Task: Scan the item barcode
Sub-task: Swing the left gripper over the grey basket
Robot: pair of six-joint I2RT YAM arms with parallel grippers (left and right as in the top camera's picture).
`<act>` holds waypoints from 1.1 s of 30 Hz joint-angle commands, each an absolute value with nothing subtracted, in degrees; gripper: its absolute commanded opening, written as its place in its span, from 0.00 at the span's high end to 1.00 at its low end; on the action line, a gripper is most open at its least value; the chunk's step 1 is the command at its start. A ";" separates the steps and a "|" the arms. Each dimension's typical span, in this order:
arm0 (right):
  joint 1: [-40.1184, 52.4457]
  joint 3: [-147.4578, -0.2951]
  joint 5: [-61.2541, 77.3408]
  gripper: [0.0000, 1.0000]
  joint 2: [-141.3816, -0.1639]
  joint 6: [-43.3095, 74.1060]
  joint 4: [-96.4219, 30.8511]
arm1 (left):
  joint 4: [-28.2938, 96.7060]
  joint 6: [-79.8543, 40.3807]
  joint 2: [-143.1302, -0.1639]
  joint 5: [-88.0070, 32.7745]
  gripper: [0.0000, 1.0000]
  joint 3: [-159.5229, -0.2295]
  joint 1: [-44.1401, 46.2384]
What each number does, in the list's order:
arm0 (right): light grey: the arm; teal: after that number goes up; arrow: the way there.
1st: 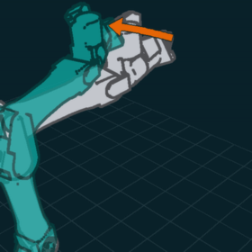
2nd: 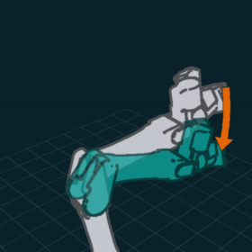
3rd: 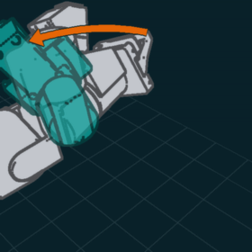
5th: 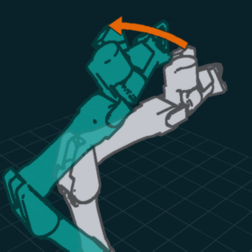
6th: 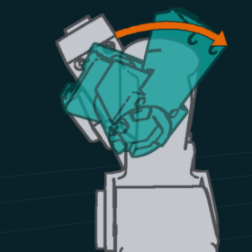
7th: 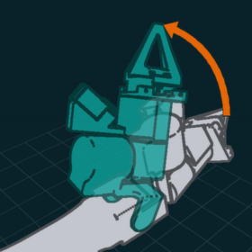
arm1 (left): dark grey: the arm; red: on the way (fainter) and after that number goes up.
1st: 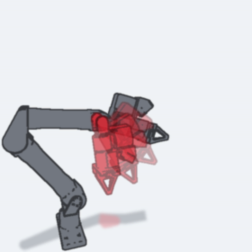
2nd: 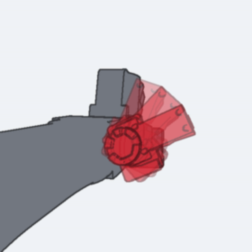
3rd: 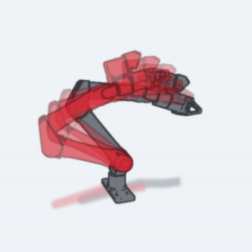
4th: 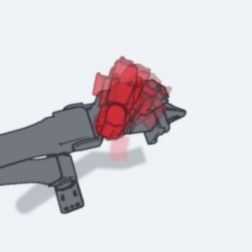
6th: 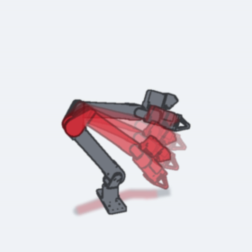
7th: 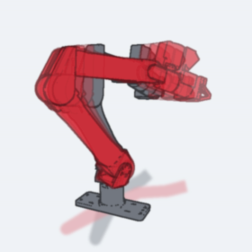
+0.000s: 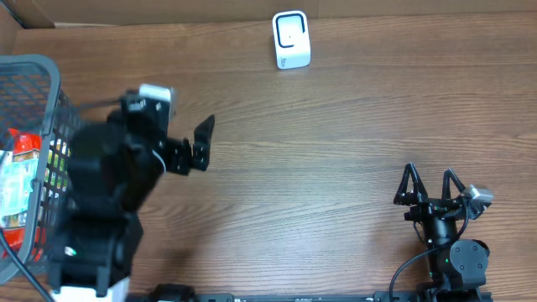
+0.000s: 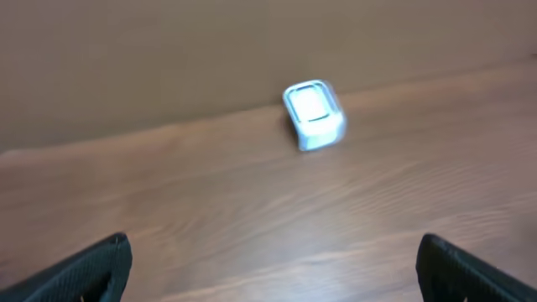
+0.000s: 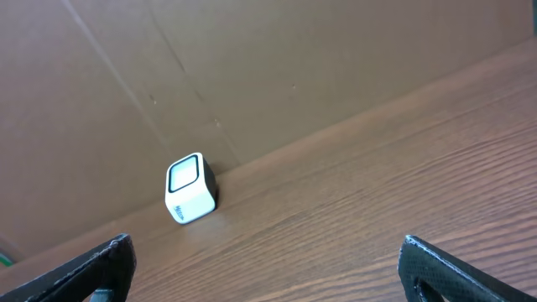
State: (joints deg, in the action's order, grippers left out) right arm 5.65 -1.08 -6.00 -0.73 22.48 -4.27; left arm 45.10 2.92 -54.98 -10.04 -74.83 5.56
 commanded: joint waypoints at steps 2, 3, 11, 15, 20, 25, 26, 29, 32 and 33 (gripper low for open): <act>5.54 -0.45 -6.39 0.00 -0.23 22.63 -4.01 | 50.41 2.15 -60.07 -32.23 0.00 -86.06 5.30; 5.54 -0.45 -6.39 0.00 -0.23 22.63 -4.01 | 51.35 2.15 -60.60 -34.96 0.00 -87.09 5.30; 5.54 -0.45 -6.39 0.00 -0.23 22.63 -4.01 | 56.84 2.13 -61.08 -39.70 0.00 -87.64 5.28; 5.54 -0.45 -6.39 0.00 -0.23 22.63 -4.01 | 59.09 2.13 -61.28 -38.83 0.00 -87.53 5.28; 5.54 -0.45 -6.39 0.00 -0.23 22.63 -4.01 | 60.80 2.15 -61.65 -38.83 0.00 -87.53 5.28; 5.54 -0.45 -6.39 0.00 -0.23 22.63 -4.01 | 60.25 1.89 -62.78 -38.79 0.00 -87.55 5.28; 5.54 -0.45 -6.39 0.00 -0.23 22.63 -4.01 | 59.81 0.80 -63.13 -38.48 0.00 -87.55 5.28; 5.54 -0.45 -6.39 0.00 -0.23 22.63 -4.01 | 59.37 -3.38 -65.01 -35.18 0.00 -87.90 5.26; 5.54 -0.45 -6.39 0.00 -0.23 22.63 -4.01 | 59.96 -6.09 -67.61 -29.78 0.00 -89.62 5.28; 5.54 -0.45 -6.39 0.00 -0.23 22.63 -4.01 | 60.45 -6.59 -68.62 -26.68 0.00 -90.94 5.26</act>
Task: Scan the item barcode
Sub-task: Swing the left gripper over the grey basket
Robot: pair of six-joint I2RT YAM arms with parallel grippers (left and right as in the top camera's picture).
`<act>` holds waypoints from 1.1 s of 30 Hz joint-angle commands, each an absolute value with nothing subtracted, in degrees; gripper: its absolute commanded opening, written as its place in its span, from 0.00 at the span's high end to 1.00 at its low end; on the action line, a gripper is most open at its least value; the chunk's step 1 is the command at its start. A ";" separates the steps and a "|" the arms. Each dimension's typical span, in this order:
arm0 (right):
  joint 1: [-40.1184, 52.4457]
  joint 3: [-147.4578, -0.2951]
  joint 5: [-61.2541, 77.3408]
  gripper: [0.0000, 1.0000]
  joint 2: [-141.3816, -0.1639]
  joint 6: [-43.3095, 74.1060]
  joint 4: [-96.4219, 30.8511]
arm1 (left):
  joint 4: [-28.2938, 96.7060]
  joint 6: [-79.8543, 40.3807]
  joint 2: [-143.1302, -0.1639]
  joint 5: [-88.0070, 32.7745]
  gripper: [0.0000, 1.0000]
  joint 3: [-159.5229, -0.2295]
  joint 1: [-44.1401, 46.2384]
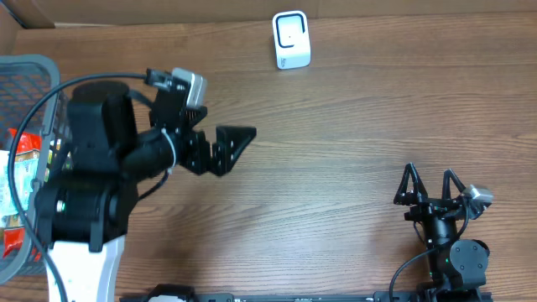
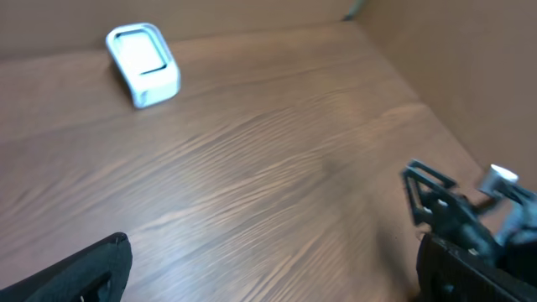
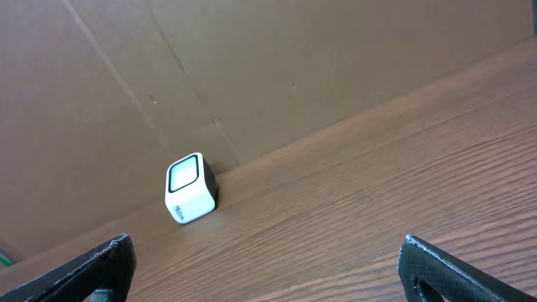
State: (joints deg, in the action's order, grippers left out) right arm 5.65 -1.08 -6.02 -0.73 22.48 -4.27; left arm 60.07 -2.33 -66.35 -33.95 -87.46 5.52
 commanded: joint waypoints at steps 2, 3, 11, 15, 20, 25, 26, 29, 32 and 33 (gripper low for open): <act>5.54 -0.45 -6.39 0.00 -0.23 22.63 -4.01 | 62.37 -7.75 -70.52 -19.73 0.00 -94.65 5.26; 5.54 -0.45 -6.39 0.00 -0.23 22.63 -4.01 | 63.86 -8.71 -71.66 -15.79 0.00 -97.25 5.26; 5.54 -0.45 -6.39 0.00 -0.23 22.63 -4.01 | 74.91 -13.50 -79.61 3.99 0.05 -117.56 2.81; 5.54 -0.45 -6.39 0.00 -0.23 22.63 -4.01 | 76.73 -16.75 -80.90 8.25 0.07 -124.01 -4.01; 5.54 -0.45 -6.39 0.00 -0.23 22.63 -4.01 | 76.09 -22.02 -80.86 13.80 0.05 -126.23 -16.08; 5.54 -0.45 -6.39 0.00 -0.23 22.63 -4.01 | 75.55 -22.35 -81.30 13.98 0.00 -126.15 -27.18; 5.54 -0.45 -6.39 0.00 -0.23 22.63 -4.01 | 75.46 -22.33 -81.62 13.98 0.00 -126.15 -29.28; 5.54 -0.45 -6.39 0.00 -0.23 22.63 -4.01 | 75.50 -22.33 -82.70 13.74 0.00 -126.06 -33.80; 5.54 -0.45 -6.39 0.00 -0.23 22.63 -4.01 | 75.88 -22.33 -84.40 13.52 0.00 -125.75 -36.42; 5.54 -0.45 -6.39 0.00 -0.23 22.63 -4.01 | 76.14 -22.31 -85.23 13.91 0.00 -125.73 -37.06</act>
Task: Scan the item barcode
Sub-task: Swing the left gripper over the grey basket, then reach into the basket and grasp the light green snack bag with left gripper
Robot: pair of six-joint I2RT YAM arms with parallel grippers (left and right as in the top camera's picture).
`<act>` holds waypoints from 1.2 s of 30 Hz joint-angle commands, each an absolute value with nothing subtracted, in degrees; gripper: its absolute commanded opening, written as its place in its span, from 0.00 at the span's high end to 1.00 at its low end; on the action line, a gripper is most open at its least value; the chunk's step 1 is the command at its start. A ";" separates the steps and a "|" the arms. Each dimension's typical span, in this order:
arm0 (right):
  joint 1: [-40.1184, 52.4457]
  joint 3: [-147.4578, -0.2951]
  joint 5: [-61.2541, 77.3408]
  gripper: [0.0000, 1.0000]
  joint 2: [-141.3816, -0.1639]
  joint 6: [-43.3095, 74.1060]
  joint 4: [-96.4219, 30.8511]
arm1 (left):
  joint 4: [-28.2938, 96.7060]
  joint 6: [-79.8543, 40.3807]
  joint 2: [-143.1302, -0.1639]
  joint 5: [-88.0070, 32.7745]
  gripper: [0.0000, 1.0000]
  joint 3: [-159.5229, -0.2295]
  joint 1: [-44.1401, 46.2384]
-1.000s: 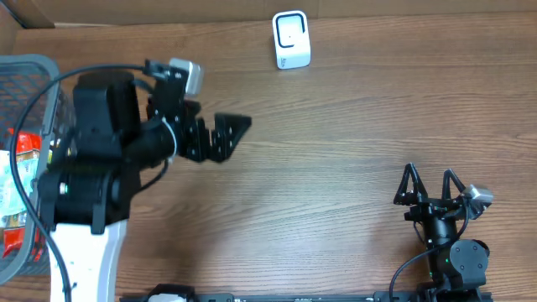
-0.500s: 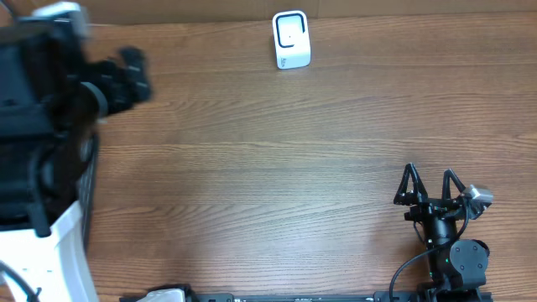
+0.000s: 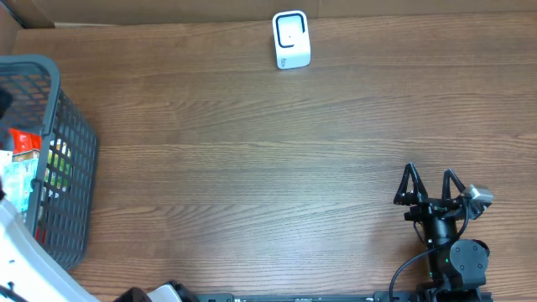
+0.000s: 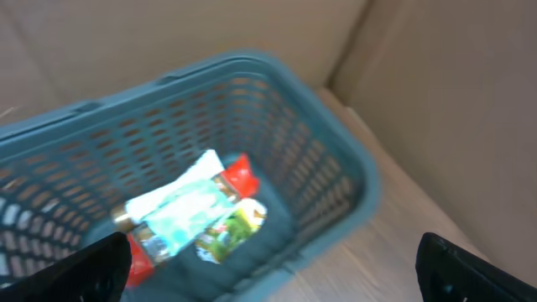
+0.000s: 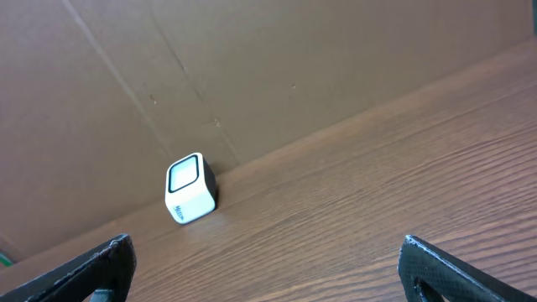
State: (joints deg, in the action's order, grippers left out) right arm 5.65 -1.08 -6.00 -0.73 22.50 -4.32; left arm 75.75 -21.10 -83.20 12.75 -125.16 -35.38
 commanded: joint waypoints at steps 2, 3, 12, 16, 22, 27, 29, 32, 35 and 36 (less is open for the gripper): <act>5.54 -0.45 -6.39 0.00 -0.23 22.63 -4.01 | 76.47 -22.28 -86.87 14.26 0.00 -125.73 -37.63; 5.54 -0.45 -6.39 0.00 -0.23 22.63 -4.01 | 76.53 -22.28 -87.83 15.27 0.00 -125.73 -37.85; 5.54 -0.45 -6.39 0.00 -0.23 22.63 -4.01 | 76.07 -22.31 -95.64 19.94 0.00 -125.73 -37.95; 5.54 -0.45 -6.39 0.00 -0.23 22.63 -4.01 | 76.29 -22.26 -99.20 19.88 0.00 -125.73 -37.95; 5.54 -0.45 -6.39 0.00 -0.23 22.63 -4.01 | 74.78 -21.12 -102.50 19.22 0.00 -125.73 -38.20; 5.54 -0.45 -6.39 0.00 -0.23 22.63 -4.01 | 71.46 -18.50 -103.77 12.29 0.00 -125.73 -40.58; 5.54 -0.45 -6.39 0.00 -0.23 22.63 -4.01 | 70.02 -17.26 -103.88 7.86 0.00 -125.73 -42.30; 5.54 -0.45 -6.39 0.00 -0.23 22.63 -4.01 | 68.20 -15.09 -103.90 1.30 0.00 -125.73 -45.15; 5.54 -0.45 -6.39 0.00 -0.23 22.63 -4.01 | 67.81 -11.97 -104.22 -1.54 0.00 -125.73 -46.98; 5.54 -0.45 -6.39 0.00 -0.23 22.63 -4.01 | 67.99 -11.16 -104.57 -1.52 0.00 -125.73 -47.27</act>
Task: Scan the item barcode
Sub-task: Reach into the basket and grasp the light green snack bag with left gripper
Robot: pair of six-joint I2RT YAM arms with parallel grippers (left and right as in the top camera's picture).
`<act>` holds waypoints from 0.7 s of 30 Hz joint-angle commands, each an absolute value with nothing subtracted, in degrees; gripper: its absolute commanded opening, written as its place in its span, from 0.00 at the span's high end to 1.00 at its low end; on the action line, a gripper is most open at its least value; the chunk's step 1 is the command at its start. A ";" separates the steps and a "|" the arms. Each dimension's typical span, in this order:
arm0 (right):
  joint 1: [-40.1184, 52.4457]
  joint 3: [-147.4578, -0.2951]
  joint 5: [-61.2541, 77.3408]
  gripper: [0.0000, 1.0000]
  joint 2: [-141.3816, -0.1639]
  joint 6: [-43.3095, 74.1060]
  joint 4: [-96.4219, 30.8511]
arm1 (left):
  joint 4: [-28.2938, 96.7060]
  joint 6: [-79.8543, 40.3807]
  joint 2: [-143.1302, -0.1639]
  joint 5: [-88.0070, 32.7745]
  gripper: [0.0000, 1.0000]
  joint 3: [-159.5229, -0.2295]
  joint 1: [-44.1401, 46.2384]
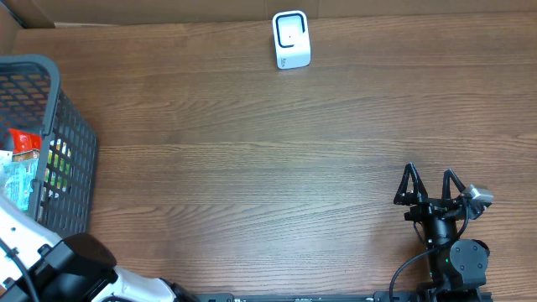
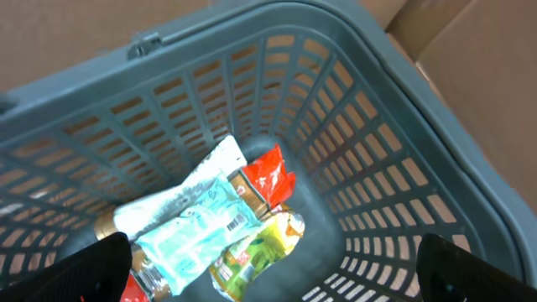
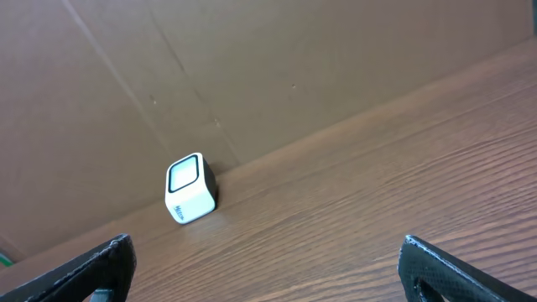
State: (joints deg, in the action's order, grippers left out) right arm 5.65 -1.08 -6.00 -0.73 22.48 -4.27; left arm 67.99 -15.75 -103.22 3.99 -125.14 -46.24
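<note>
A grey basket (image 2: 394,117) (image 1: 63,143) stands at the table's left edge. Inside lie a pale blue packet with a barcode (image 2: 189,222), a green packet (image 2: 256,247) and a red packet (image 2: 264,172). My left gripper (image 2: 273,281) hangs open above the basket's inside, nothing between its fingers; in the overhead view only the arm's base shows. The white scanner (image 1: 291,39) (image 3: 190,188) stands at the table's far edge. My right gripper (image 1: 430,186) (image 3: 268,277) rests open at the front right, facing the scanner.
Cardboard walls (image 3: 252,75) close the table's far side and the left side behind the basket. Brown wooden tabletop (image 1: 277,168) lies between basket, scanner and right arm.
My left wrist camera now looks down into the basket from closer, the packets larger in view. The right arm, scanner and basket have not moved.
My left gripper was open over the table's left part, facing the scanner. Then it pointed toward the right arm. Then it had turned to the basket seen from a distance, and now hangs over its inside. The right arm stayed still.
</note>
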 commanded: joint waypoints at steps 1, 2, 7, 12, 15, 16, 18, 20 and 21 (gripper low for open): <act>5.54 -0.45 -6.39 0.00 -0.23 22.63 -4.01 | 68.29 -10.57 -104.97 -1.52 0.00 -125.71 -47.35; 5.54 -0.45 -6.39 0.00 -0.23 22.63 -4.01 | 68.58 -10.48 -105.62 -1.54 0.00 -125.71 -47.33; 5.54 -0.45 -6.39 0.00 -0.23 22.63 -4.01 | 72.23 -10.50 -110.32 -1.76 0.00 -125.71 -47.24; 5.54 -0.45 -6.39 0.00 -0.23 22.63 -4.01 | 76.53 -9.69 -116.29 -1.52 0.04 -125.73 -47.33; 5.54 -0.45 -6.39 0.00 -0.23 22.63 -4.01 | 79.33 -8.47 -119.35 -0.40 0.07 -125.73 -47.33; 5.54 -0.45 -6.39 0.00 -0.23 22.63 -4.01 | 80.25 -8.08 -120.33 0.19 0.09 -125.71 -47.33; 5.54 -0.45 -6.39 0.00 -0.23 22.63 -4.01 | 81.28 -8.08 -121.51 1.02 0.10 -125.67 -47.35; 5.54 -0.45 -6.39 0.00 -0.23 22.63 -4.01 | 81.67 -8.12 -121.84 1.74 0.11 -125.23 -47.44; 5.54 -0.45 -6.39 0.00 -0.23 22.63 -4.01 | 81.73 -8.10 -121.84 2.13 0.12 -124.97 -47.62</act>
